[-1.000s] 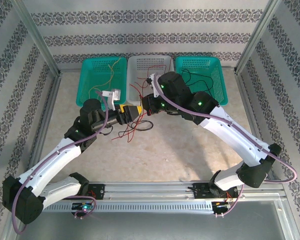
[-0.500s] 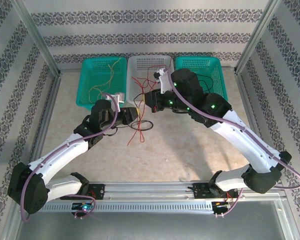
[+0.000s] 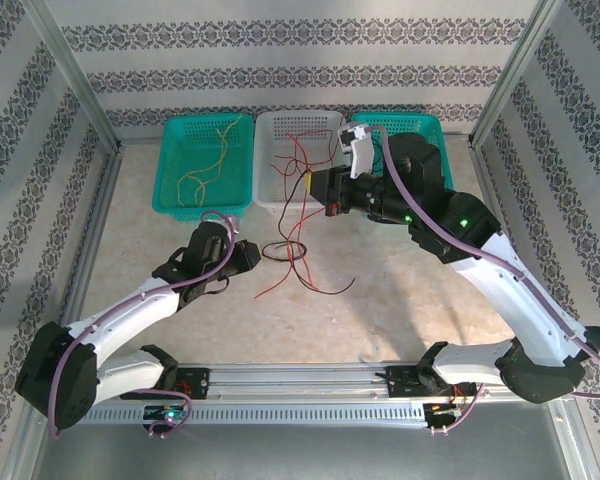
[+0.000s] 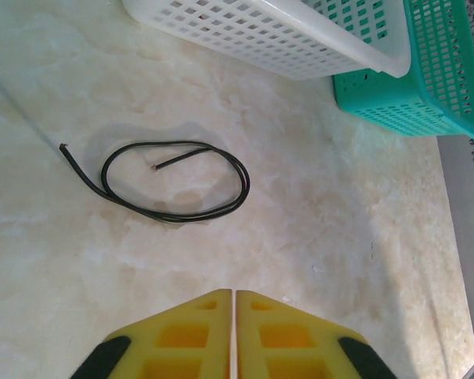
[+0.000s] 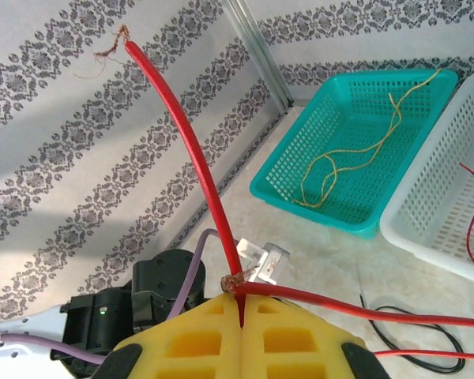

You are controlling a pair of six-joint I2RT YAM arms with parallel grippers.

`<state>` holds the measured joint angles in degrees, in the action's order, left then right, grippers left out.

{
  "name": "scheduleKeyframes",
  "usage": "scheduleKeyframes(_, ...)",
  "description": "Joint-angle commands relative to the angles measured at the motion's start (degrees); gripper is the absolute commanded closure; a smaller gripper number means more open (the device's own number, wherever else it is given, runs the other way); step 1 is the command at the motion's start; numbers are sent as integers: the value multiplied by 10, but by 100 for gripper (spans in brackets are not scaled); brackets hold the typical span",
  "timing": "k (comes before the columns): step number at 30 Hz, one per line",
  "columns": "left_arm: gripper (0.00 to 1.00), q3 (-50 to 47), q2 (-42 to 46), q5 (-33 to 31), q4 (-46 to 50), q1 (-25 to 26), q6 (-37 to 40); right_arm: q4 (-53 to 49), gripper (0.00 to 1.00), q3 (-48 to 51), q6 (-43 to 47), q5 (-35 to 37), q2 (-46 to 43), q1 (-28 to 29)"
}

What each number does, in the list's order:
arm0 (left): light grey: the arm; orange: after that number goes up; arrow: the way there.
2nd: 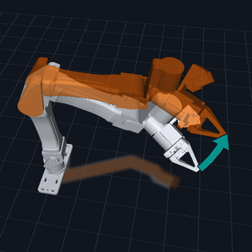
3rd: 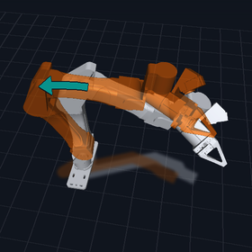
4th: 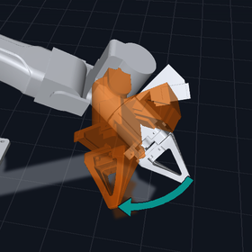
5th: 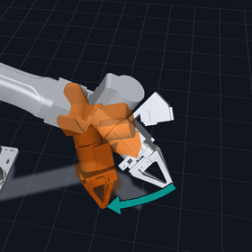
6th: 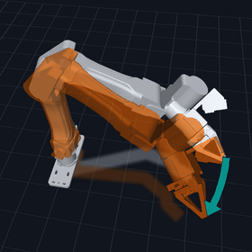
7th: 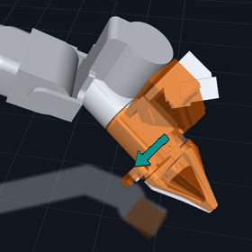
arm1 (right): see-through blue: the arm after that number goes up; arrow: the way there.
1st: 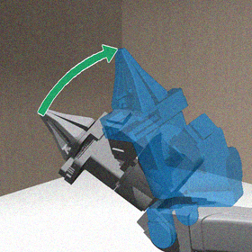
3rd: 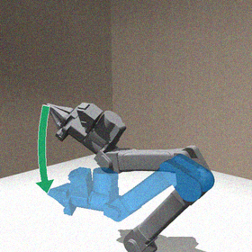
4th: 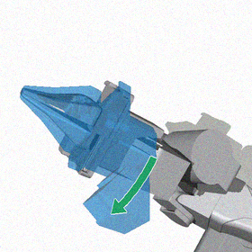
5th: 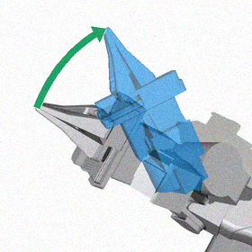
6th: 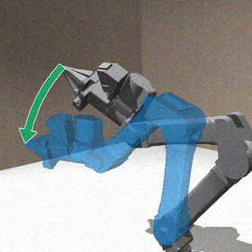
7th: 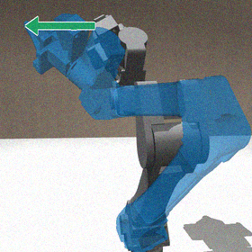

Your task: Untangle the cables

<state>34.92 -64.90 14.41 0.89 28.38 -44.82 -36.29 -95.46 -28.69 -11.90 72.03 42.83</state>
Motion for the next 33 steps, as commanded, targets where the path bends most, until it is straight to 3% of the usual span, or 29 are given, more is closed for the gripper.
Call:
scheduleKeyframes(1, 81, 1, 63, 11, 5, -7, -5, 14, 100, 13, -13, 0, -9, -8)
scheduleKeyframes(6, 51, 24, 179, 80, -53, 2, 36, 21, 100, 34, -35, -3, -5, -17)
scheduleKeyframes(13, 41, 82, 174, 155, -88, 65, 96, 32, 100, 40, -64, -5, 10, -20)
scheduleKeyframes(20, 40, 111, 90, 128, -56, 109, 128, 39, 100, 55, -80, -10, 7, -18)
scheduleKeyframes(24, 45, 118, 68, 105, -45, 117, 137, 45, 100, 66, -89, -14, 3, -18)
scheduleKeyframes(27, 54, 123, 54, 110, -47, 122, 137, 54, 100, 77, -96, -14, 0, -17)
scheduleKeyframes(33, 94, 127, 49, 138, -67, 126, 125, 69, 100, 102, -112, -16, -2, -20)
